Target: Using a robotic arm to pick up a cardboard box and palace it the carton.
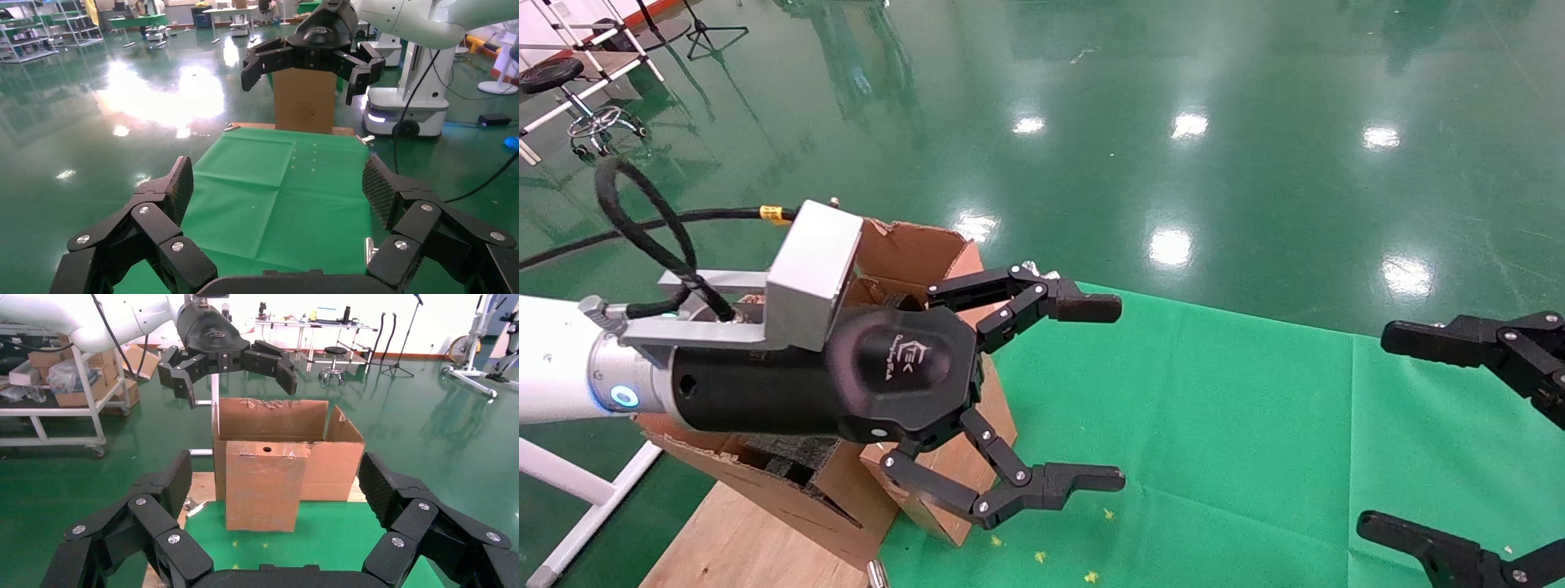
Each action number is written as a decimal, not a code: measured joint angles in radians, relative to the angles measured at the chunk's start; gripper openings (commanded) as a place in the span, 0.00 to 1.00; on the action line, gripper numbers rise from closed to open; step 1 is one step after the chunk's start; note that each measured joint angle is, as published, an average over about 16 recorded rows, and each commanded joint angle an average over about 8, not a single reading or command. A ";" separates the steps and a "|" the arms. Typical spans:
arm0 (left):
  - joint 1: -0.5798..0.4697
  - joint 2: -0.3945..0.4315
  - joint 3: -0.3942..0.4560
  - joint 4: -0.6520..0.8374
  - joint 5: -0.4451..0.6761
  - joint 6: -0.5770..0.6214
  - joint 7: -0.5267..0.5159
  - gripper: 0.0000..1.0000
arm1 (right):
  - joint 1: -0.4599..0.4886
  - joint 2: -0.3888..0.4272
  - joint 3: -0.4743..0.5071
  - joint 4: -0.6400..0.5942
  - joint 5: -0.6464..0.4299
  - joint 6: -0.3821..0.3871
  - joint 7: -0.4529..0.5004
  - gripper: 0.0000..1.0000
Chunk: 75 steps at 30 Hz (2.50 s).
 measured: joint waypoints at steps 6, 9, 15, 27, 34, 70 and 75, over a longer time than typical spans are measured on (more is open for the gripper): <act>0.000 0.000 0.000 0.000 0.000 0.000 0.000 1.00 | 0.000 0.000 0.000 0.000 0.000 0.000 0.000 1.00; 0.000 0.000 0.000 0.000 0.000 0.000 0.000 1.00 | 0.000 0.000 0.000 0.000 0.000 0.000 0.000 1.00; -0.004 -0.004 0.002 -0.006 0.012 0.000 0.003 1.00 | 0.000 0.000 0.000 0.000 0.000 0.000 0.000 0.85; -0.065 -0.042 0.047 -0.047 0.180 -0.038 -0.030 1.00 | 0.000 0.000 0.000 0.000 0.000 0.000 0.000 0.00; -0.097 -0.061 0.075 -0.048 0.269 -0.070 -0.065 1.00 | 0.000 0.000 0.000 0.000 0.000 0.000 0.000 0.00; -0.402 -0.024 0.303 -0.075 0.945 -0.048 -0.835 1.00 | 0.000 0.000 -0.001 -0.001 0.000 0.001 -0.001 0.00; -0.416 -0.008 0.333 -0.077 0.980 -0.012 -0.862 1.00 | 0.000 0.000 -0.001 -0.001 0.000 0.001 -0.001 0.00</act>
